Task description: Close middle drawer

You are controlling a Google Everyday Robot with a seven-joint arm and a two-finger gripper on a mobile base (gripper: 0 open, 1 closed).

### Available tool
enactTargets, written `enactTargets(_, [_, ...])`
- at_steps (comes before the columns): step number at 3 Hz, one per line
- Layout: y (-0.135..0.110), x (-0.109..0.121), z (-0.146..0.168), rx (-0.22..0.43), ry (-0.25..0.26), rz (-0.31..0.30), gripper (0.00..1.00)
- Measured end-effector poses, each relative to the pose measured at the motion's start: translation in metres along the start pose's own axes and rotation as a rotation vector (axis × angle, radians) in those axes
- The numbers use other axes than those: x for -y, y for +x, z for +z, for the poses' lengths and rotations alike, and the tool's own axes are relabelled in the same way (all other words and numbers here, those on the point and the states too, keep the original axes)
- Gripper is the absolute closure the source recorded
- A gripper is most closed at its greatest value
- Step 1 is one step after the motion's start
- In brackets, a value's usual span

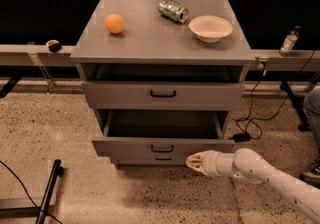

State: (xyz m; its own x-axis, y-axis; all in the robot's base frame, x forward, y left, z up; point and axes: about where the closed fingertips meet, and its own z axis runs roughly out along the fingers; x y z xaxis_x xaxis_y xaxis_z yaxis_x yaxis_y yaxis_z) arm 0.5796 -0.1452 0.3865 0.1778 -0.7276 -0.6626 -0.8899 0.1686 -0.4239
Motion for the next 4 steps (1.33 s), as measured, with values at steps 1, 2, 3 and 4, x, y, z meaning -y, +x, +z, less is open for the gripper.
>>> enactTargets(1, [0.015, 0.029, 0.021, -0.032, 0.085, -0.028, 1.00])
enactTargets(2, [0.023, 0.057, 0.032, -0.061, 0.166, -0.029, 1.00])
enactTargets(3, [0.022, 0.071, 0.039, -0.065, 0.208, -0.031, 1.00])
enactTargets(4, [0.023, 0.090, 0.043, -0.057, 0.258, -0.031, 1.00])
